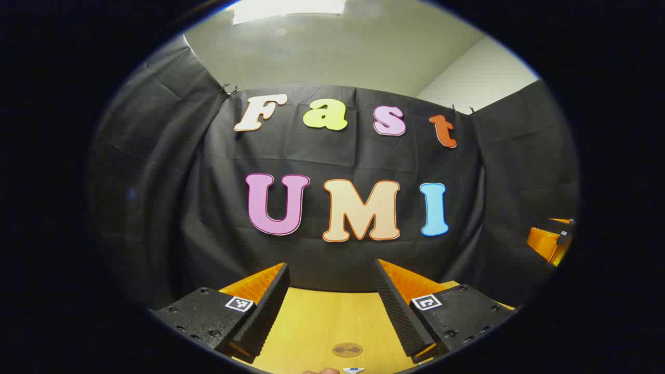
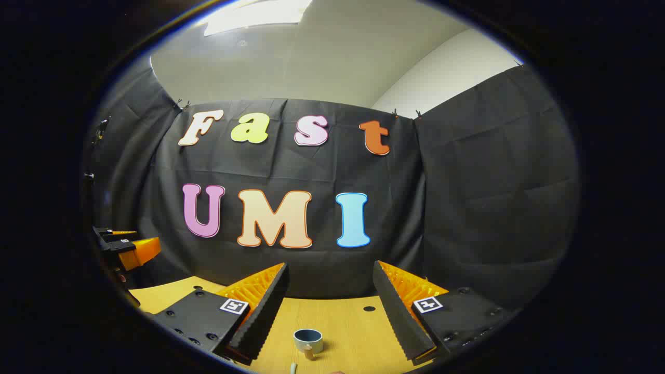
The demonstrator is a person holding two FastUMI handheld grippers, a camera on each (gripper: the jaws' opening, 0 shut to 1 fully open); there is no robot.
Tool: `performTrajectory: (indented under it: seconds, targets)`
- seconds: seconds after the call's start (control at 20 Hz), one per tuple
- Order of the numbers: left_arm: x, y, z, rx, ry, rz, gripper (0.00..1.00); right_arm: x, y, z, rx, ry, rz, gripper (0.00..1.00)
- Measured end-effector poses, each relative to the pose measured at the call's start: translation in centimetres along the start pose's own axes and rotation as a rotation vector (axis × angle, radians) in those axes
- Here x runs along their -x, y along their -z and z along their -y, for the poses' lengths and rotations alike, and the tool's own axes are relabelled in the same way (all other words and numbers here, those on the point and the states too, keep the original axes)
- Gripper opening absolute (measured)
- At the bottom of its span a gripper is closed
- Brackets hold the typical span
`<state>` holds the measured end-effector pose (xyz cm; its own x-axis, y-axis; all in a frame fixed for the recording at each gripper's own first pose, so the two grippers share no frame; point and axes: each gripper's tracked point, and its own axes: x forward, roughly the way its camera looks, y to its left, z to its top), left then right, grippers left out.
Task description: Put the toothbrush and toothpaste on the desktop into the cup, then pick up the cup and place it on the coaster on the desktop.
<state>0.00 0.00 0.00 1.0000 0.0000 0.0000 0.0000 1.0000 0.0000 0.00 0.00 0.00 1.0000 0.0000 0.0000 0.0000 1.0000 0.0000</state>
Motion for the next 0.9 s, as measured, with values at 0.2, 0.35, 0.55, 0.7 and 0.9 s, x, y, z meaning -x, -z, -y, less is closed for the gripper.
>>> performTrajectory:
  seconds: [0.2, 0.35, 0.55, 0.7, 0.9]
  targets:
    - [0.12, -0.38, 0.06, -0.004, 0.002, 0.011, 0.94, -0.17, -0.29, -0.01, 0.000, 0.002, 0.005, 0.99]
    - [0.19, -0.36, -0.01, -0.010, 0.001, 0.008, 0.94, -0.12, -0.53, -0.06, -0.010, 0.002, 0.007, 1.00]
    - [0.23, -0.17, -0.22, -0.013, -0.004, 0.001, 0.94, -0.18, -0.30, -0.31, -0.007, -0.006, 0.003, 1.00]
    - [0.36, -0.30, -0.31, -0.020, -0.005, 0.001, 0.94, -0.34, -0.36, -0.36, -0.007, -0.009, 0.004, 0.99]
    - [0.48, -0.66, -0.41, -0.025, -0.009, 0.014, 0.94, -0.44, -0.31, -0.53, -0.012, -0.017, 0.007, 0.99]
